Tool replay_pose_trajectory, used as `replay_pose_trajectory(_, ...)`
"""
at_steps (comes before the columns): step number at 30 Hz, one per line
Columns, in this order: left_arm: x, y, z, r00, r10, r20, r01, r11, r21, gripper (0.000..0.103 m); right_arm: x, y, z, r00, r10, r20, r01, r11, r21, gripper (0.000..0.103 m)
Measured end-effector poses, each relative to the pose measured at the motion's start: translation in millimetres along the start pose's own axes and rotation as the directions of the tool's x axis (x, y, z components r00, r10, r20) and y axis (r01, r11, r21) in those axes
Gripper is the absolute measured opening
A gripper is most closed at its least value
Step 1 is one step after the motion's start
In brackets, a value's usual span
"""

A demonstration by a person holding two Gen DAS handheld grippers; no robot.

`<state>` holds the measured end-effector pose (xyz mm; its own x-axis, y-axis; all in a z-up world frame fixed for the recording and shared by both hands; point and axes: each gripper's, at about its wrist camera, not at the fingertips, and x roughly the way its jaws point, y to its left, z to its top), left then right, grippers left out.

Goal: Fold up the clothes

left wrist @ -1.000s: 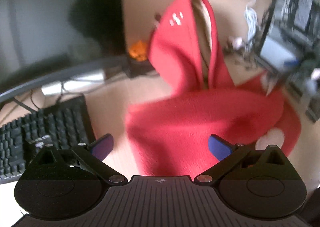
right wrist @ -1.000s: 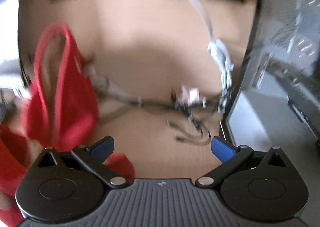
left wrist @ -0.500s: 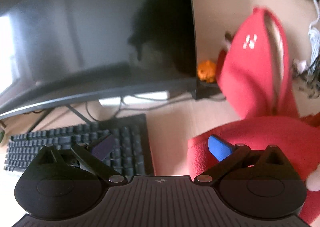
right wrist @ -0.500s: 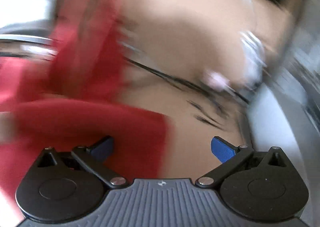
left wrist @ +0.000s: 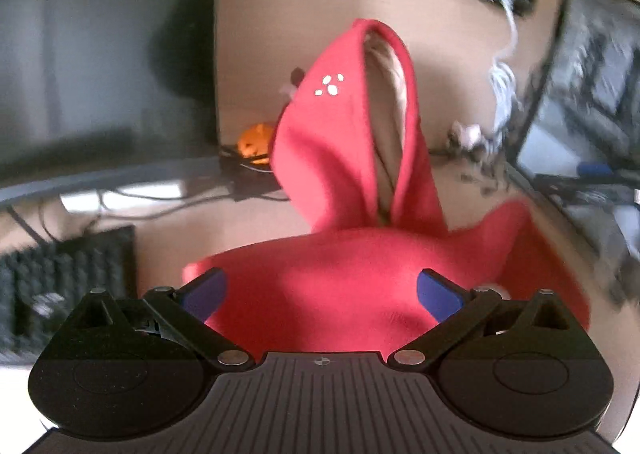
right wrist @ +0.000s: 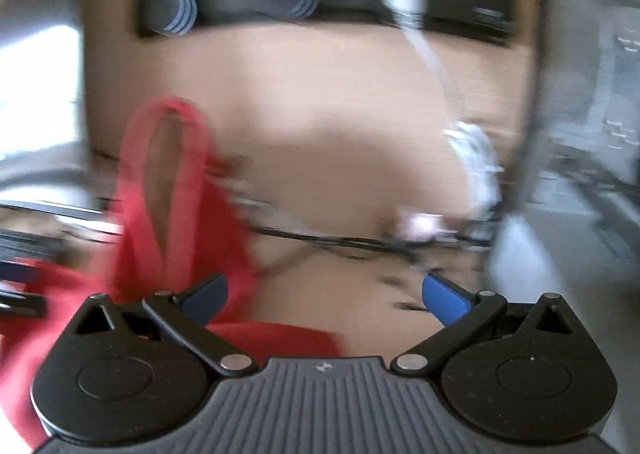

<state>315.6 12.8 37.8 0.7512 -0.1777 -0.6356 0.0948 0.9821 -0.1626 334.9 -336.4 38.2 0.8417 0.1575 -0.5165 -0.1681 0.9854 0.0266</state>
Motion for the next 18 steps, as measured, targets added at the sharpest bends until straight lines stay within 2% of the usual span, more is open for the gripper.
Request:
replay_pose_trajectory(1,4.6,-1.8,-0.8,1.000,-0.004,0.002,0.004,1.000,-0.011,0.103,-0.4,2.0,-0.3,0.997,0.077,-0.017,-0.077,0.997,0.031,0.103)
replay_pose_trajectory(3,15.3,-7.7,-4.2,1.000,0.030,-0.005,-0.030,0.999,0.013,0.103,5.6,5.9,-5.7,0.972,0.228,-0.064,-0.220,0.969,0.116,0.103)
replay_pose_trajectory(5,29.3,-14.8,-10.2,0.993,0.120,-0.019,-0.118,0.990,0.074,0.103,24.1,8.8,-18.8,0.953,0.280,-0.120,-0.254,0.947,0.195,0.103)
replay_pose_trajectory(7,42.7,-18.3,-16.8,0.978,0.205,-0.025,-0.201,0.972,0.119,0.103,49.1,15.2,-37.3,0.953,0.239,-0.187,-0.195,0.954,0.227,0.103)
replay_pose_trajectory(9,53.8,-10.2,-25.3,0.964,0.264,-0.030,-0.261,0.961,0.094,0.103,70.2,17.5,-51.0,0.954,0.186,-0.235,-0.130,0.963,0.236,0.103)
replay_pose_trajectory(10,56.9,-5.9,-28.6,0.962,0.270,-0.030,-0.267,0.961,0.069,0.103,80.3,17.3,-56.6,0.954,0.155,-0.255,-0.090,0.965,0.247,0.103)
replay_pose_trajectory(12,60.0,0.6,-32.6,0.965,0.261,-0.022,-0.260,0.965,0.024,0.103,89.1,15.3,-59.9,0.961,0.137,-0.241,-0.071,0.962,0.265,0.103)
replay_pose_trajectory(14,62.2,2.4,-33.9,0.966,0.258,-0.014,-0.258,0.966,0.019,0.103,94.7,15.2,-60.1,0.964,0.124,-0.237,-0.057,0.961,0.269,0.103)
replay_pose_trajectory(18,66.8,8.9,-37.9,0.969,0.246,-0.003,-0.246,0.969,-0.019,0.103,100.5,9.5,-56.5,0.955,0.158,-0.249,-0.083,0.954,0.287,0.103)
